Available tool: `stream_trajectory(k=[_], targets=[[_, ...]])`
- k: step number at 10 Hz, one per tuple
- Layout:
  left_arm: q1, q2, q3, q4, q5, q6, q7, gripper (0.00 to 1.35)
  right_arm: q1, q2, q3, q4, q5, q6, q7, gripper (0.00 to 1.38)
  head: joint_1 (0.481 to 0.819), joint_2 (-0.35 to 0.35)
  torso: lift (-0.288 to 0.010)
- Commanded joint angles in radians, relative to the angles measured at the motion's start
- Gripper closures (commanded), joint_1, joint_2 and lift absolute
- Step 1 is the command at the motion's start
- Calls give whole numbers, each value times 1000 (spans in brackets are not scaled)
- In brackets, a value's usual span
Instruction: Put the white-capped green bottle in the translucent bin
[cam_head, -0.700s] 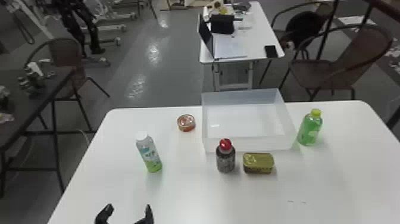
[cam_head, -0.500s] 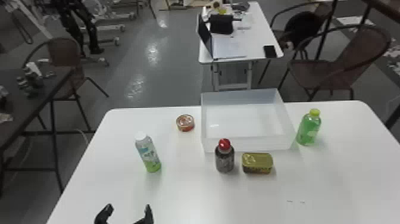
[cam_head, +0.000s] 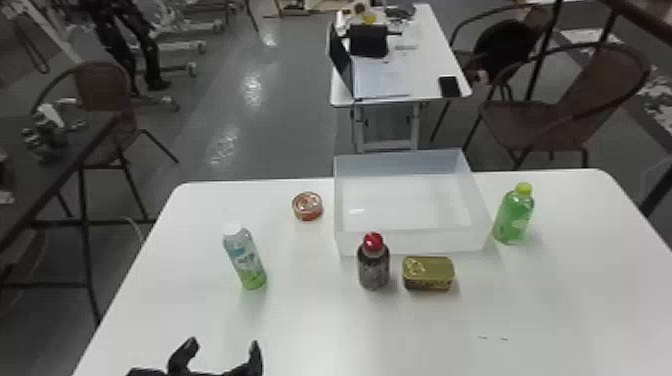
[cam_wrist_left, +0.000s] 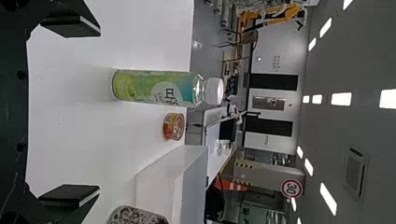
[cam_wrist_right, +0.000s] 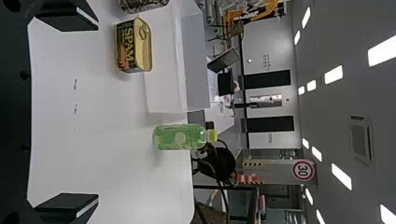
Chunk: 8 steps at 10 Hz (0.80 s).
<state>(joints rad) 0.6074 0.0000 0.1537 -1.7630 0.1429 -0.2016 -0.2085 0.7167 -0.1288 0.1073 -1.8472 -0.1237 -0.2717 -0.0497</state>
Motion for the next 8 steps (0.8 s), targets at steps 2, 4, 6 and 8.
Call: stream_trajectory(k=[2, 4, 6, 8], targets=[[-170, 20, 10, 123, -26, 88, -97, 119, -34, -11, 0, 10, -16, 5, 25, 13, 695, 116, -28], [-282, 35, 41, 220, -85, 105, -153, 121, -63, -8, 2, 17, -17, 19, 57, 13, 695, 98, -28], [-385, 51, 69, 338, -114, 103, -172, 125, -83, 15, 0, 36, -16, 26, 91, 13, 695, 116, -28], [-509, 97, 67, 490, -115, 90, -209, 122, -92, 25, -1, 46, -17, 26, 109, 13, 695, 150, -28]])
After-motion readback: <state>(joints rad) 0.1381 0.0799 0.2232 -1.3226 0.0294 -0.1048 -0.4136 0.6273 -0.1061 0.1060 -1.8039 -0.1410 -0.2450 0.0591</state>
